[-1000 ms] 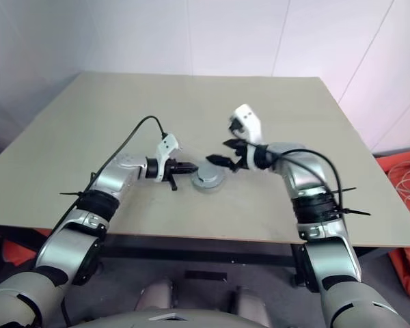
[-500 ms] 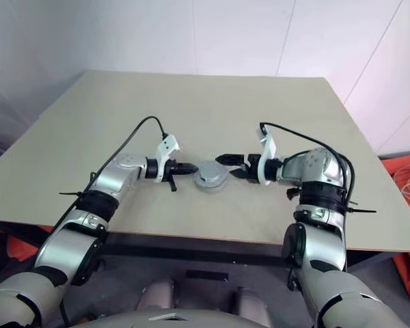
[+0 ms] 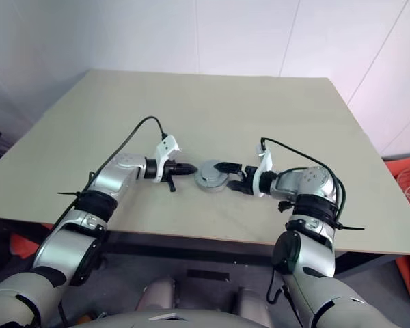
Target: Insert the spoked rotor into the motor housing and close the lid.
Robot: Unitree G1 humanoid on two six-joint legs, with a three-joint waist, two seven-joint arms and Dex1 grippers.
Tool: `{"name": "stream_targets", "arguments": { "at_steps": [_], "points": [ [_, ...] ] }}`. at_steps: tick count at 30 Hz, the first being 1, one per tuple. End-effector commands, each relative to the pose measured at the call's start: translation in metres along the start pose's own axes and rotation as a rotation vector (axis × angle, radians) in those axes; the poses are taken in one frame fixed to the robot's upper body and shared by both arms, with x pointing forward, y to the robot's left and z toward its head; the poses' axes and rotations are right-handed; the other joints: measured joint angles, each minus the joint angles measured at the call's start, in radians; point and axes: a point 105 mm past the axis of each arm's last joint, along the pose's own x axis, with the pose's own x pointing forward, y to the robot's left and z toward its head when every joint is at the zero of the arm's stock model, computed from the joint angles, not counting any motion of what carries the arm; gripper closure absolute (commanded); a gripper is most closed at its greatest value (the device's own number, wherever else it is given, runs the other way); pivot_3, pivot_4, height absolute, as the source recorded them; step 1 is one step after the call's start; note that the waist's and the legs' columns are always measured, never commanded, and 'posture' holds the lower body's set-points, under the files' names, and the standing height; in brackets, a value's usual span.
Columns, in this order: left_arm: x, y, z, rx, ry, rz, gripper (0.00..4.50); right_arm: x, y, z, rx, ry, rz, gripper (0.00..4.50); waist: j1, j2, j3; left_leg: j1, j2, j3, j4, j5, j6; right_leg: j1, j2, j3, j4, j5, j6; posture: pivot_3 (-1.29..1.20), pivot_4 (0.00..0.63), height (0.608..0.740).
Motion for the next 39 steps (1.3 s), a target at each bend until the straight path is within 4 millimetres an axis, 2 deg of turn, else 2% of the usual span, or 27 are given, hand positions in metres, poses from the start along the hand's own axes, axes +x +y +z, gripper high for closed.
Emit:
{"name": "stream_targets", "arguments": {
  "at_steps": [1,3,10,17,19,22,26,29,34,39],
  "points": [
    [0.000,-0.001,-0.008,-0.005,0.038,-0.001,4.50,0.002,0.010,0.001,0.000,-0.014,0.039,0.41,0.000,0.000,0.000,0.000,0.000,0.000,0.000,0.000,0.000,0.000,0.000,0.000,0.000,0.000,0.000,0.00,0.000,0.740],
    [0.000,-0.001,-0.008,-0.005,0.037,0.000,4.50,0.002,0.009,0.001,0.008,-0.020,0.042,0.94,-0.001,0.000,0.000,-0.001,0.000,0.000,0.000,0.000,0.000,-0.001,0.000,0.000,0.000,0.000,0.000,0.00,0.000,0.740],
    [0.000,0.000,-0.007,-0.003,0.035,0.003,4.50,-0.001,0.007,0.005,0.038,-0.059,0.047,3.30,0.000,0.000,0.000,-0.003,0.000,0.000,0.000,0.001,-0.001,-0.003,0.000,0.000,0.001,0.000,0.000,0.00,0.000,0.740],
    [-0.002,0.002,-0.004,-0.012,0.016,0.016,4.50,-0.002,0.013,0.006,0.038,-0.080,0.086,3.36,0.000,0.000,0.000,-0.004,0.000,0.000,0.000,0.001,-0.002,-0.005,0.000,-0.001,0.001,0.000,0.000,0.00,0.000,0.740],
    [-0.007,0.008,0.012,-0.108,-0.113,0.047,4.50,-0.002,0.019,0.007,0.022,-0.085,0.121,3.36,-0.001,0.001,0.000,-0.005,0.000,0.000,0.000,0.001,-0.002,-0.006,0.000,0.000,0.001,0.000,0.000,0.00,0.000,0.740],
    [-0.023,0.023,0.029,-0.257,-0.270,0.109,4.50,-0.004,0.027,0.009,0.004,-0.098,0.158,3.36,-0.001,0.001,0.000,-0.011,0.000,0.000,0.000,0.002,-0.003,-0.013,0.000,-0.001,0.004,0.000,0.000,0.00,0.000,0.740],
    [-0.048,0.037,0.028,-0.358,-0.368,0.164,4.50,-0.007,0.038,0.012,-0.028,-0.109,0.208,3.36,0.000,0.001,0.000,-0.017,0.001,0.000,0.000,0.002,-0.003,-0.018,0.001,-0.002,0.004,0.003,0.003,0.00,0.000,0.740],
    [-0.074,0.048,0.022,-0.547,-0.493,0.213,4.50,-0.011,0.052,0.015,-0.071,-0.114,0.254,3.36,0.000,0.001,0.000,-0.020,0.000,0.000,0.000,0.002,-0.003,-0.020,0.001,-0.003,0.004,0.003,0.004,0.00,0.000,0.740],
    [-0.095,0.040,0.020,-0.757,-0.646,0.118,4.50,-0.014,0.071,0.014,-0.152,-0.094,0.302,3.36,0.002,0.001,0.000,-0.022,0.000,0.000,0.000,0.002,-0.003,-0.021,0.001,-0.005,0.004,0.003,0.004,0.00,0.000,0.740],
    [-0.107,0.017,0.031,-0.938,-0.784,-0.106,2.95,-0.016,0.084,0.014,-0.214,-0.057,0.314,3.36,0.004,0.001,0.000,-0.023,0.000,0.000,0.002,0.002,-0.003,-0.020,0.000,-0.007,0.004,0.003,0.003,0.00,0.000,0.740]
  ]
}}
